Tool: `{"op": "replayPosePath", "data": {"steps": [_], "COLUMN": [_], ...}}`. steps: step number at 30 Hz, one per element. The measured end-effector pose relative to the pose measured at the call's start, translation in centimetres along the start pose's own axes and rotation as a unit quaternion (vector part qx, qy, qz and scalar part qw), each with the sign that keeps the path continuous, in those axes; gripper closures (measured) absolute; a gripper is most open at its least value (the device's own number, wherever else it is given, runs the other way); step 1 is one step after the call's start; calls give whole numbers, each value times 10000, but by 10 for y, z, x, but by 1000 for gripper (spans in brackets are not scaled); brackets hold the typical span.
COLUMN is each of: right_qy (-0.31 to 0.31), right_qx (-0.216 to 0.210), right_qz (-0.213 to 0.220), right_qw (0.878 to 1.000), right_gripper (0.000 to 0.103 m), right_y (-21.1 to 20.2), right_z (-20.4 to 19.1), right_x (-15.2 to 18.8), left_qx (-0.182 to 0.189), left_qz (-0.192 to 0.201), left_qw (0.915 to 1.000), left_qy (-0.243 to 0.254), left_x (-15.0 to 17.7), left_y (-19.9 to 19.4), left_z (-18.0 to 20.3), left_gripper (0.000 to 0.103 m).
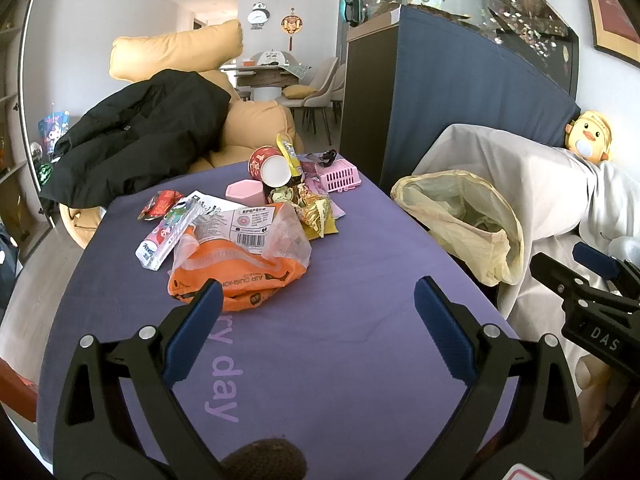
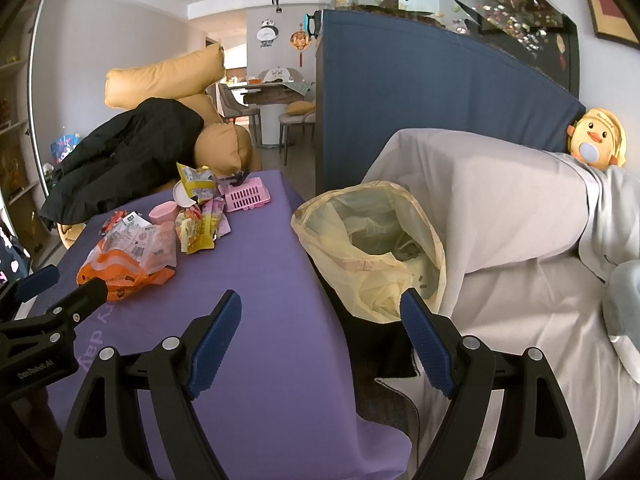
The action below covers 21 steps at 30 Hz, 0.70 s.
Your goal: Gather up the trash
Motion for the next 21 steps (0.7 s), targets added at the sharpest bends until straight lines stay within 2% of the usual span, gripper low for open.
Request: {"op": "replayPosePath", "data": {"steps": [11,17,21], "right_qy": [2,-217,-298], "right_qx": [24,130,60], "right_qz": [-16,-19,-179], "right_qw": [10000,9997,9994], "right_gripper": [25,25,25], "right_y": [7,37,63], "right_z": [4,3,-5], "right_x": [-3,-21,-35], "left_qx": [124,78,345], "left_qz": [20,38,-148], "left_qw": [9999,9999,9988], "left_qy": [-110,-70,-325], "left_x": [-1,-6,-8], "left_y": [4,24,50], "left_z": [-4,-31,-71], "left_gripper": [11,11,11]}}
Point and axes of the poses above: each gripper's, at about its wrist camera, not at the fingertips, and y roughly the way its jaws point, z to its right, x to its underside, the point moved 1 cm from there along y, roughly the way its jaws point, and after that the axes turned 15 degrees about y, right-handed, at the moved point
